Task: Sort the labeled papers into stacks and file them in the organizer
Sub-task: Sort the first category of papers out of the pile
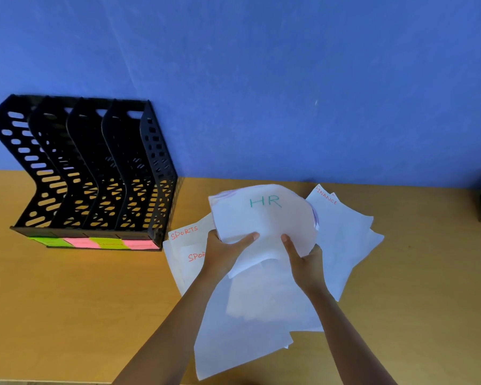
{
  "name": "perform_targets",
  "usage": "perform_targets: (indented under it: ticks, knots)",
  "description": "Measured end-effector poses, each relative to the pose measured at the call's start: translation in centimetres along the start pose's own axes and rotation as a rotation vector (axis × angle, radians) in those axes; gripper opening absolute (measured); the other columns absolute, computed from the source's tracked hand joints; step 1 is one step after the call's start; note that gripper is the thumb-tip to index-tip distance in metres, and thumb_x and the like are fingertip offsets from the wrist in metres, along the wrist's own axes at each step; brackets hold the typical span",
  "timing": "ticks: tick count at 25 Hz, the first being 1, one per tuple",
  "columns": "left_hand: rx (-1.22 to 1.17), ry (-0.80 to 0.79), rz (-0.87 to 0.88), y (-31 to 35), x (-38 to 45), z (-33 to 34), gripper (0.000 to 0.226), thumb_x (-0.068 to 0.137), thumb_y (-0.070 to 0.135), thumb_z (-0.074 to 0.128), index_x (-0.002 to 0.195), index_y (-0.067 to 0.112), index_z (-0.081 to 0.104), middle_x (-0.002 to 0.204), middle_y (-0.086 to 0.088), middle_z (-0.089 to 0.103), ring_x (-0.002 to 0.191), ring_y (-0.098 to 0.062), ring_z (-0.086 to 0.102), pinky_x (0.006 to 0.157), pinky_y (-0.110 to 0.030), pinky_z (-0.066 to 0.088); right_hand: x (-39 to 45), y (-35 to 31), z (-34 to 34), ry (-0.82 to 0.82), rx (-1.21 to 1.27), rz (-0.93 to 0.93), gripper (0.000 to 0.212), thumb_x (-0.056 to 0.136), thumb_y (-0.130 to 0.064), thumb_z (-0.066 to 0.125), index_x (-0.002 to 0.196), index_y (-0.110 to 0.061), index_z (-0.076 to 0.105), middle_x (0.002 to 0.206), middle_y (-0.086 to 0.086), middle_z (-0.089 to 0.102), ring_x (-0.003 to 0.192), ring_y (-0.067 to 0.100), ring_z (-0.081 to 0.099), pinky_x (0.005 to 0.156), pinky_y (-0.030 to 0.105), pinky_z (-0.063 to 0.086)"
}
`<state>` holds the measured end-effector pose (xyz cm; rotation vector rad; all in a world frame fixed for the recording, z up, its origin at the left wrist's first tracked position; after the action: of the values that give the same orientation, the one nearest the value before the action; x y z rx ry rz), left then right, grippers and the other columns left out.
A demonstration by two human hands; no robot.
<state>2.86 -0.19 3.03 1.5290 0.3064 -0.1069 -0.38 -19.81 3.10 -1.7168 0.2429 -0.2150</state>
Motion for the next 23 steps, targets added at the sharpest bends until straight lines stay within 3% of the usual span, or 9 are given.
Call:
perform_targets:
  ticks: [2, 4, 6, 10, 12, 15, 19, 23]
  knots:
    - [-0.026, 0.037, -0.025, 0.8, 0.1, -1.6, 0.04, 0.057, 0.029, 0.096, 0.09, 0.037, 0.075, 0.088, 0.011, 0.078, 0.08, -0.005, 0.074, 0.063, -0.02, 0.058, 0.3, -1.0, 0.8, -0.052, -0.02, 0.002, 0.002, 0.088, -0.034, 0.073, 0.088, -0.035, 0.072, 0.081, -0.021, 0.074, 0.075, 0.0, 0.071, 0.059, 0.012, 0.053]
    - [-0.034, 0.071, -0.07, 1.1, 0.1, -3.8, 0.052, 0.056, 0.031, 0.097, 0.101, 0.023, 0.073, 0.096, 0.004, 0.077, 0.089, -0.013, 0.074, 0.075, -0.032, 0.061, 0.2, -1.9, 2.1, -0.129, -0.05, 0.019, 0.012, 0.085, -0.039, 0.075, 0.087, -0.03, 0.069, 0.074, -0.025, 0.071, 0.067, -0.004, 0.067, 0.055, 0.008, 0.048]
    - [-0.035, 0.051, -0.089, 1.0, 0.0, -6.9, 0.053, 0.058, 0.027, 0.096, 0.105, 0.017, 0.072, 0.099, 0.0, 0.078, 0.093, -0.017, 0.074, 0.079, -0.035, 0.06, -0.3, -2.3, 4.1, -0.202, -0.073, 0.047, 0.015, 0.083, -0.041, 0.077, 0.088, -0.029, 0.069, 0.079, -0.027, 0.073, 0.072, -0.004, 0.069, 0.058, 0.009, 0.05]
    - [-0.012, -0.014, -0.135, 0.3, -1.2, -12.7, 0.05, 0.067, 0.022, 0.092, 0.111, 0.017, 0.071, 0.104, 0.002, 0.077, 0.097, -0.014, 0.073, 0.086, -0.035, 0.059, -2.6, -1.6, 8.6, -0.288, -0.081, 0.105, 0.017, 0.082, -0.039, 0.079, 0.088, -0.025, 0.071, 0.082, -0.022, 0.075, 0.078, 0.001, 0.072, 0.063, 0.014, 0.055]
    - [0.018, -0.032, -0.154, -0.4, -2.1, -15.7, 0.037, 0.071, 0.021, 0.089, 0.105, 0.023, 0.073, 0.101, 0.007, 0.078, 0.094, -0.009, 0.074, 0.087, -0.034, 0.058, -4.2, -0.9, 11.1, -0.302, -0.061, 0.138, 0.021, 0.081, -0.038, 0.079, 0.093, -0.022, 0.07, 0.079, -0.018, 0.075, 0.076, 0.001, 0.071, 0.06, 0.012, 0.053]
    - [0.016, -0.02, -0.172, -1.5, -3.3, -20.2, 0.038, 0.075, 0.023, 0.086, 0.11, 0.019, 0.074, 0.107, 0.003, 0.077, 0.1, -0.013, 0.073, 0.09, -0.036, 0.056, -6.7, -0.1, 15.2, -0.36, -0.013, 0.206, 0.03, 0.085, -0.038, 0.074, 0.109, -0.024, 0.063, 0.097, -0.014, 0.072, 0.085, 0.005, 0.071, 0.064, 0.013, 0.056]
    - [0.096, 0.068, -0.198, -3.2, -4.4, -26.2, 0.035, 0.079, 0.029, 0.083, 0.11, 0.018, 0.074, 0.104, 0.005, 0.077, 0.097, -0.012, 0.072, 0.082, -0.029, 0.057, -9.9, 1.2, 20.2, -0.488, 0.021, 0.311, 0.017, 0.091, -0.034, 0.067, 0.105, -0.031, 0.057, 0.103, -0.017, 0.066, 0.095, 0.008, 0.067, 0.081, 0.022, 0.057]
    - [0.158, 0.125, -0.24, -4.7, -5.3, -32.3, 0.029, 0.082, 0.022, 0.08, 0.109, 0.016, 0.072, 0.1, 0.006, 0.075, 0.085, -0.007, 0.072, 0.072, -0.026, 0.058, -12.2, 2.1, 23.4, -0.604, -0.206, 0.163, 0.024, 0.097, -0.025, 0.061, 0.121, -0.025, 0.059, 0.114, -0.016, 0.065, 0.106, 0.007, 0.064, 0.093, 0.021, 0.052]
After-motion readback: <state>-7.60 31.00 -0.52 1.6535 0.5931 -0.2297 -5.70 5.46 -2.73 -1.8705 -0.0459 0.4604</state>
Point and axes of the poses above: each hand's wrist, its own x-axis towards the middle knuckle, its own z-axis out of the palm, y = z × x, the point moved 2 cm from there along x, towards the middle knuckle
